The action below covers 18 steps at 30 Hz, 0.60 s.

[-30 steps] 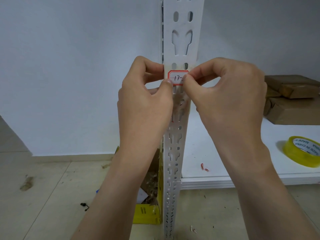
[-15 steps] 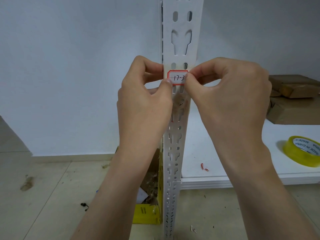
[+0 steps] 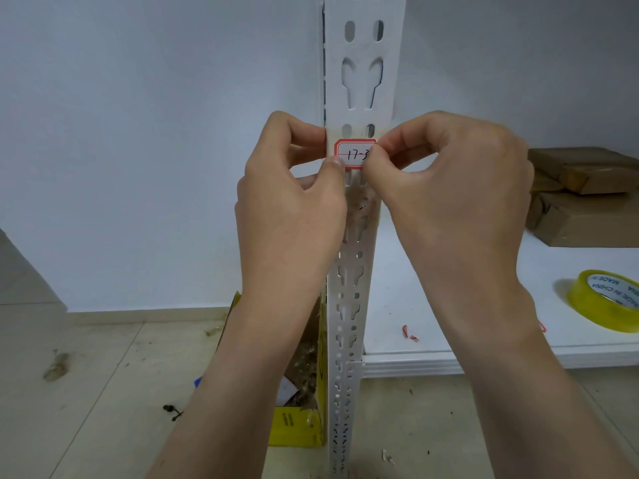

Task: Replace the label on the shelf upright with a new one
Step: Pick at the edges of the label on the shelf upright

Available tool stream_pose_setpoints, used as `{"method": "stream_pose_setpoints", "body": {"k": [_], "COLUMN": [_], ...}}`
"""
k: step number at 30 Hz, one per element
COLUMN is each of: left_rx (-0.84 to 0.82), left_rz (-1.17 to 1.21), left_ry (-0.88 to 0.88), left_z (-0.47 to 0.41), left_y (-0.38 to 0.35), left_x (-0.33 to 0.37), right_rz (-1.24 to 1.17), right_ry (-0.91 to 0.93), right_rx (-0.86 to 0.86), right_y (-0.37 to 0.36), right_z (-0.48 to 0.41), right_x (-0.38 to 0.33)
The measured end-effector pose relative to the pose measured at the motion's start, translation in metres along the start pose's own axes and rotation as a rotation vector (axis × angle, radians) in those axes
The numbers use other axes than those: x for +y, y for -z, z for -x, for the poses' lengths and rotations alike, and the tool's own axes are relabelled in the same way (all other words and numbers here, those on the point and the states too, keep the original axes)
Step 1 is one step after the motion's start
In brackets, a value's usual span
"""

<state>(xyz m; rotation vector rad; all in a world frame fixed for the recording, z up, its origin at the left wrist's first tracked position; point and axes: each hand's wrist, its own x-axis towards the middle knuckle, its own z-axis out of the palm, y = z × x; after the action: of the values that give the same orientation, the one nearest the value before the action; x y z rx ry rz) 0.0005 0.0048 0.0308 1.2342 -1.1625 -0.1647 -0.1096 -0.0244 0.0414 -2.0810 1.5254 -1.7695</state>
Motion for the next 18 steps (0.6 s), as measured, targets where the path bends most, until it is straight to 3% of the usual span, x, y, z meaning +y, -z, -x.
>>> {"method": "stream_pose_setpoints", "body": {"k": [18], "left_rx": [-0.006], "left_rz": [0.009], "left_ry": [-0.004], "left_z": [0.0009], "left_y": [0.0009], "left_x": [-0.0008], "right_rz": [-0.01], "right_ry": [-0.006], "right_rx": [0.037], "right_y": [-0.0002], "right_z": [0.0015], "right_x": [-0.0017]}}
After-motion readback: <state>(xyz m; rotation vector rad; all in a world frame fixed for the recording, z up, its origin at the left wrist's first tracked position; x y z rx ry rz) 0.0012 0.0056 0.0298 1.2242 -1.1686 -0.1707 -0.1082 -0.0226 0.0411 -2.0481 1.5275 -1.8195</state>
